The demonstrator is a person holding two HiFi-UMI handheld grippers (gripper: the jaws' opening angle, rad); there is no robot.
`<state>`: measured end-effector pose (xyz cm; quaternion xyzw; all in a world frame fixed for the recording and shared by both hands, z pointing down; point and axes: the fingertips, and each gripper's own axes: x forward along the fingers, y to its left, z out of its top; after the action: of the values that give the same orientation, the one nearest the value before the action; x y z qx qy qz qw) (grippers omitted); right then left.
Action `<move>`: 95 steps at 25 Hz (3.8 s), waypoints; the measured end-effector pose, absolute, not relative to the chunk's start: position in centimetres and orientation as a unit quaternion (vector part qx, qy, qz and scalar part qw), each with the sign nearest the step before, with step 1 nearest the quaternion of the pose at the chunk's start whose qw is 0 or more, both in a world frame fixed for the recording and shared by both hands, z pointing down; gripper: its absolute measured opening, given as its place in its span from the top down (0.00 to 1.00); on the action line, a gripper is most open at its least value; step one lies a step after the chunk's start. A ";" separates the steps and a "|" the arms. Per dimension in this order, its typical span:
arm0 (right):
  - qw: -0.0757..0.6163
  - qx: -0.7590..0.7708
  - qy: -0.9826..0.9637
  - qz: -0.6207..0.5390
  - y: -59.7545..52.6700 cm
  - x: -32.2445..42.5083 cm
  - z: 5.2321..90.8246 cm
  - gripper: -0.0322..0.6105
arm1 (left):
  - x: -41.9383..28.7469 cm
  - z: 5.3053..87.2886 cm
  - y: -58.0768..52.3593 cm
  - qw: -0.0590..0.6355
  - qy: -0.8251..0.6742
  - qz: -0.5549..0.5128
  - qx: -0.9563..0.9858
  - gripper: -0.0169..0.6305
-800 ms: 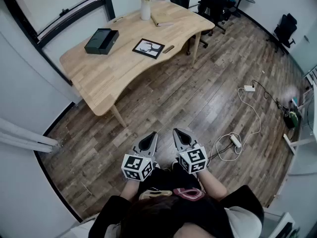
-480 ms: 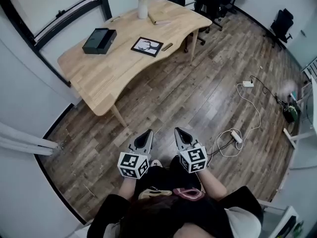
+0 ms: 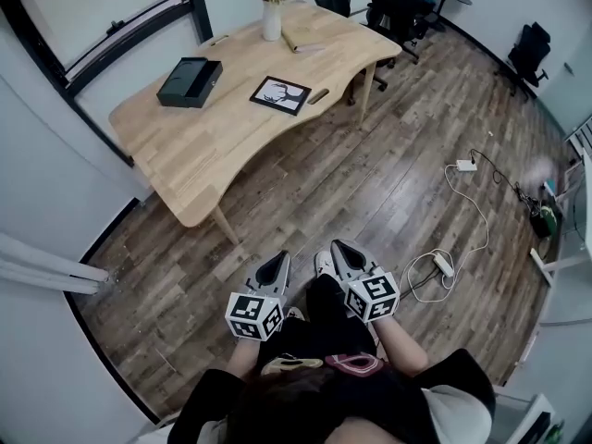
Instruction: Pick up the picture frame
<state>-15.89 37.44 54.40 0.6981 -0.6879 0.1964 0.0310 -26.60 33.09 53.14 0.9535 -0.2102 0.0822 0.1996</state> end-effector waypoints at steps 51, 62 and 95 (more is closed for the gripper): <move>0.077 0.629 -0.743 0.213 14.4 9.6 58.1 0.94 | 1.7 57.3 11.8 0.265 -0.245 0.109 0.926 0.94; 0.084 0.663 -0.713 0.211 4.7 11.7 57.5 0.94 | 2.8 57.4 -0.3 0.267 -0.239 0.117 0.926 0.95; 0.135 0.646 -0.716 0.228 -13.6 12.9 58.6 0.93 | 0.1 60.8 -17.8 0.330 -0.326 0.166 0.870 0.94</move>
<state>12.89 -13.55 58.64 0.6461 -0.7156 0.2285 0.1353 0.07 -17.78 60.75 0.8702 -0.3258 0.1663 0.3302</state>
